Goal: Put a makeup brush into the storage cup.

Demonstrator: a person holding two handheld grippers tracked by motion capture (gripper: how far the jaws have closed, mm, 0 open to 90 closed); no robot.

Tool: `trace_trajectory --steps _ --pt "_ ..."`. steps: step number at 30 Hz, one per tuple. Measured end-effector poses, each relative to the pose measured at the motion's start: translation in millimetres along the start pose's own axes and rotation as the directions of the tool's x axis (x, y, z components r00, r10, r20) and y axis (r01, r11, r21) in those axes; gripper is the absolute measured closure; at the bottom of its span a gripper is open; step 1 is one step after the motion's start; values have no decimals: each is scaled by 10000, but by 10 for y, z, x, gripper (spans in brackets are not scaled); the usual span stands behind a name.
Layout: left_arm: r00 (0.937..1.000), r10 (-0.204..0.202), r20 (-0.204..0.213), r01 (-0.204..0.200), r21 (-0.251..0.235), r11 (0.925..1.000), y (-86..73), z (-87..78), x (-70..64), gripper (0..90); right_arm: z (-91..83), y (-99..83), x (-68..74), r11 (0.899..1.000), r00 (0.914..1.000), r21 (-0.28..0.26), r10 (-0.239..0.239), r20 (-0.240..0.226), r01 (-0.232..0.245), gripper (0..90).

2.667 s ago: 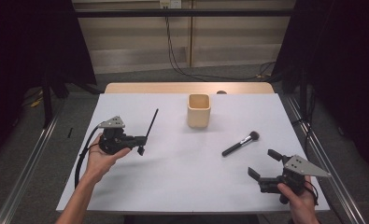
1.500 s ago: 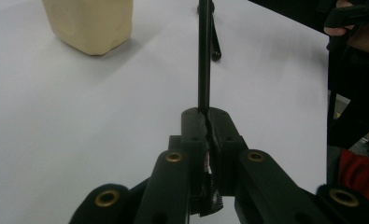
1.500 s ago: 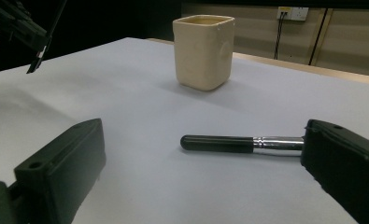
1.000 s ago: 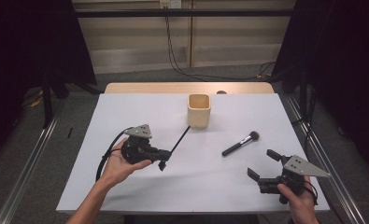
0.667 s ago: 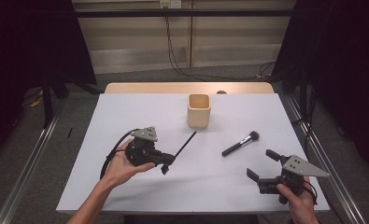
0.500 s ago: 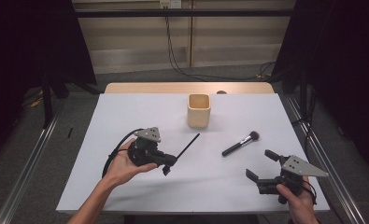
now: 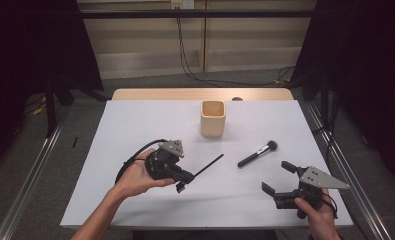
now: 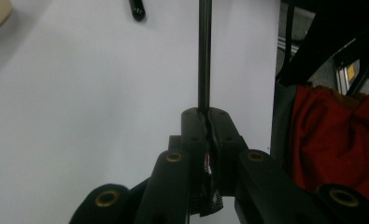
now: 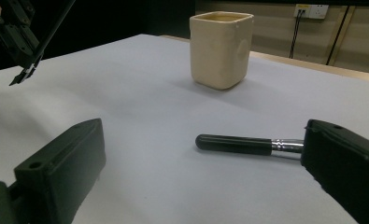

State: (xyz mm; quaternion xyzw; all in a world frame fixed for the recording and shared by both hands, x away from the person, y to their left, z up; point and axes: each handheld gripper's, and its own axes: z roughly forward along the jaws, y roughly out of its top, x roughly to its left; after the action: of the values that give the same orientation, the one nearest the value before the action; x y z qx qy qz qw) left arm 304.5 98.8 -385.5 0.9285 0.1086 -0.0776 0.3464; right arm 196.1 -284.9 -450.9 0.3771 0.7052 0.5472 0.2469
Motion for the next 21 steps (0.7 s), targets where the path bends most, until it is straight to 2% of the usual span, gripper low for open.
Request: trace_trajectory --steps 6,11,13,14,18,21 --pt "9998 119 160 -134 946 9954 90 36 -49 861 26 3 22 10000 9996 72 -54 -259 56 0" --pt "9991 297 295 -336 1412 9894 135 69 -68 861 42 11 41 10000 9998 52 -52 -217 54 0" --pt "9989 390 258 -428 1674 9850 158 96 -76 861 57 15 63 9999 9993 83 -82 -365 85 0" --pt "9986 516 110 -528 1939 9796 179 110 -79 861 69 18 77 9999 9990 95 -120 -426 124 0" --pt "9984 558 121 -571 2141 9751 212 114 -76 861 79 22 90 9998 9987 97 -175 -472 180 0" --pt "9982 575 142 -593 2426 9683 241 104 -70 861 93 31 104 9996 9977 55 -263 -619 267 0"
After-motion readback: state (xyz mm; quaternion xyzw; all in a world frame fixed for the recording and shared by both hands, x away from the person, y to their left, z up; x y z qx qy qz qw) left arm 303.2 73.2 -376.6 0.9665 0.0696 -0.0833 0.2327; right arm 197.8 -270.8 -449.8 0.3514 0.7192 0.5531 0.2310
